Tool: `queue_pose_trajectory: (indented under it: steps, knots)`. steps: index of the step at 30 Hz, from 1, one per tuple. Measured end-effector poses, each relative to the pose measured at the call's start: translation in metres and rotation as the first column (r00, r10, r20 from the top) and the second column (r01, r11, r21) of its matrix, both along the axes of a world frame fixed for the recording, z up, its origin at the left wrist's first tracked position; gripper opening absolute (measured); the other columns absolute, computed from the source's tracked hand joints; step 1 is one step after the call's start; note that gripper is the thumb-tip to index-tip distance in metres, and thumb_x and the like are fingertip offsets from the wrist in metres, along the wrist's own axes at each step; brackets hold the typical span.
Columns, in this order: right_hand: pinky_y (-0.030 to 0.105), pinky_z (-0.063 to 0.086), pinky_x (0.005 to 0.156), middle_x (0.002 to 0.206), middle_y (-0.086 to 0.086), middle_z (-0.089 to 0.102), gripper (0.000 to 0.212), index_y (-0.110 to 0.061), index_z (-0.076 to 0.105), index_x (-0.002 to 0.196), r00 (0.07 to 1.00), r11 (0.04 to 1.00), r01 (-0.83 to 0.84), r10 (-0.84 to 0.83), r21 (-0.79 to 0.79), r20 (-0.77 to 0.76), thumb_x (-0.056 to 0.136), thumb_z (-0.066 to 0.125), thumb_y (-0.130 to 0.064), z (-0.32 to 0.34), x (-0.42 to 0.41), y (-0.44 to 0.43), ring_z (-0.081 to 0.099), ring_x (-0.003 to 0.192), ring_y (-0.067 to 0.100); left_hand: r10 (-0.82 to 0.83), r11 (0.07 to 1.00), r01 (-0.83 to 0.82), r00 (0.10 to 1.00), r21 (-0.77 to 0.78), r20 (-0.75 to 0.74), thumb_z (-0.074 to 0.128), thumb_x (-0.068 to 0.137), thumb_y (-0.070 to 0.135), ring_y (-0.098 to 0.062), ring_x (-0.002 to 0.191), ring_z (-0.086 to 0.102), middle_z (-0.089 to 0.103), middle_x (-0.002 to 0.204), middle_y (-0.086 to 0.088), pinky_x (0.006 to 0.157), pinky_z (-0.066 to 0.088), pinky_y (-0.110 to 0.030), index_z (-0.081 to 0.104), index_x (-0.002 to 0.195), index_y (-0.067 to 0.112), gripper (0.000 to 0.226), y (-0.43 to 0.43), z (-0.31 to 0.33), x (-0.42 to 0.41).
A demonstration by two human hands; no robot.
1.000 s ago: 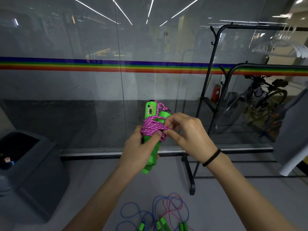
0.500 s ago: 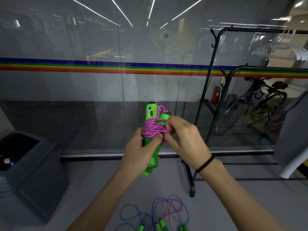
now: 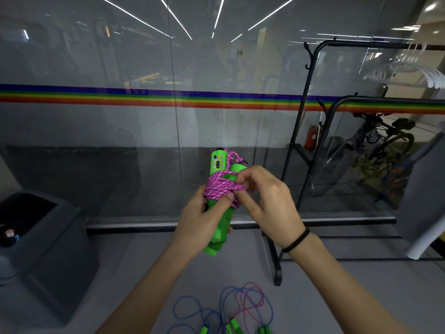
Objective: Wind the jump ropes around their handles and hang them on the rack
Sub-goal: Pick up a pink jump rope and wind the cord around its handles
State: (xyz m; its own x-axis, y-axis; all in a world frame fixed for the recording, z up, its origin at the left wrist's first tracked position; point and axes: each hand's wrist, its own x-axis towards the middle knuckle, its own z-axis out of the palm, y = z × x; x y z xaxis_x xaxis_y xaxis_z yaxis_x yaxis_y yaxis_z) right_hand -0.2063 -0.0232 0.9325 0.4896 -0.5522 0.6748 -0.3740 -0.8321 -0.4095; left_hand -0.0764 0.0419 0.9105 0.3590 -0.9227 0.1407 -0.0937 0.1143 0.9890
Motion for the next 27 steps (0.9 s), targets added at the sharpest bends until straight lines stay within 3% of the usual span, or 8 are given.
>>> queue_pose_trajectory:
  steps: [2, 5, 11, 15, 18, 20, 24, 27]
  knots:
    - [0.030, 0.049, 0.069, 0.084, -0.001, 0.055, 0.013, -0.011, 0.053, 0.090, 0.997, 1.000, -0.015, 0.016, 0.015, -0.070, 0.080, 0.060, -0.012, 0.002, -0.002, -0.002, 0.054, 0.076, 0.013, -0.015, 1.000, 0.015, 1.000, 0.008, 0.004, 0.062, 0.086, 0.025, -0.028, 0.051, 0.064, 0.068, 0.073, -0.009, 0.050, 0.050, -0.030, 0.058, 0.095, 0.016, 0.013, 0.000, -0.002, 0.000]
    - [0.013, 0.043, 0.067, 0.080, -0.003, 0.056, 0.016, -0.011, 0.053, 0.085, 0.994, 0.995, -0.051, 0.059, 0.086, -0.094, 0.077, 0.067, -0.009, 0.007, -0.006, -0.003, 0.053, 0.072, 0.009, -0.031, 0.999, 0.031, 0.999, 0.018, -0.015, 0.062, 0.085, 0.024, -0.027, 0.050, 0.064, 0.068, 0.072, -0.008, 0.050, 0.051, -0.031, 0.058, 0.095, 0.015, 0.013, 0.000, -0.004, 0.000]
    - [0.019, 0.052, 0.072, 0.073, -0.006, 0.063, 0.015, -0.018, 0.061, 0.080, 0.988, 0.936, -0.122, 0.145, 0.331, -0.045, 0.074, 0.073, -0.023, 0.014, -0.014, -0.004, 0.061, 0.070, 0.007, -0.043, 0.998, 0.044, 0.999, 0.033, -0.026, 0.063, 0.084, 0.021, -0.027, 0.051, 0.064, 0.070, 0.079, -0.014, 0.050, 0.051, -0.030, 0.059, 0.097, 0.016, 0.014, 0.000, -0.007, 0.004]
    - [0.015, 0.048, 0.066, 0.069, -0.013, 0.060, 0.014, -0.018, 0.060, 0.075, 0.998, 0.949, -0.063, 0.062, 0.310, 0.013, 0.073, 0.074, -0.020, 0.009, -0.009, 0.003, 0.058, 0.069, 0.003, -0.048, 0.999, 0.049, 0.996, 0.010, -0.070, 0.063, 0.085, 0.017, -0.027, 0.050, 0.064, 0.068, 0.078, -0.016, 0.050, 0.053, -0.032, 0.057, 0.100, 0.011, 0.017, 0.000, -0.007, 0.004]
    - [0.021, 0.051, 0.067, 0.068, -0.013, 0.062, 0.016, -0.020, 0.062, 0.073, 0.998, 0.941, -0.051, 0.036, 0.335, 0.050, 0.069, 0.078, -0.019, 0.008, -0.007, 0.007, 0.060, 0.069, 0.006, -0.080, 0.996, 0.085, 0.982, 0.022, -0.174, 0.064, 0.083, 0.012, -0.025, 0.052, 0.063, 0.068, 0.078, -0.016, 0.047, 0.052, -0.028, 0.058, 0.103, 0.005, 0.022, 0.003, -0.008, 0.004]
    - [0.029, 0.054, 0.071, 0.070, -0.007, 0.067, 0.014, -0.018, 0.067, 0.075, 0.996, 0.924, -0.080, 0.063, 0.374, 0.058, 0.068, 0.078, -0.017, 0.009, -0.006, 0.008, 0.064, 0.070, 0.010, -0.105, 0.992, 0.118, 0.968, 0.044, -0.227, 0.072, 0.076, 0.010, -0.024, 0.059, 0.065, 0.071, 0.081, -0.015, 0.053, 0.056, -0.030, 0.060, 0.105, 0.006, 0.031, 0.006, -0.009, 0.007]
    - [0.046, 0.054, 0.075, 0.074, 0.010, 0.071, 0.010, -0.018, 0.069, 0.071, 0.987, 0.876, -0.151, 0.111, 0.458, 0.113, 0.067, 0.078, -0.016, 0.007, -0.006, 0.006, 0.066, 0.073, 0.027, -0.163, 0.981, 0.182, 0.963, 0.073, -0.215, 0.080, 0.062, -0.004, -0.023, 0.060, 0.064, 0.071, 0.075, -0.007, 0.057, 0.055, -0.029, 0.062, 0.101, 0.010, 0.045, 0.009, -0.011, 0.015]
    - [0.047, 0.053, 0.075, 0.073, 0.007, 0.071, 0.009, -0.019, 0.068, 0.069, 0.986, 0.898, -0.123, 0.061, 0.423, 0.156, 0.070, 0.076, -0.015, 0.005, -0.005, 0.006, 0.065, 0.072, 0.027, -0.148, 0.982, 0.168, 0.968, 0.083, -0.204, 0.077, 0.063, -0.007, -0.021, 0.058, 0.063, 0.069, 0.074, -0.008, 0.055, 0.053, -0.027, 0.061, 0.102, 0.008, 0.044, 0.006, -0.011, 0.017]
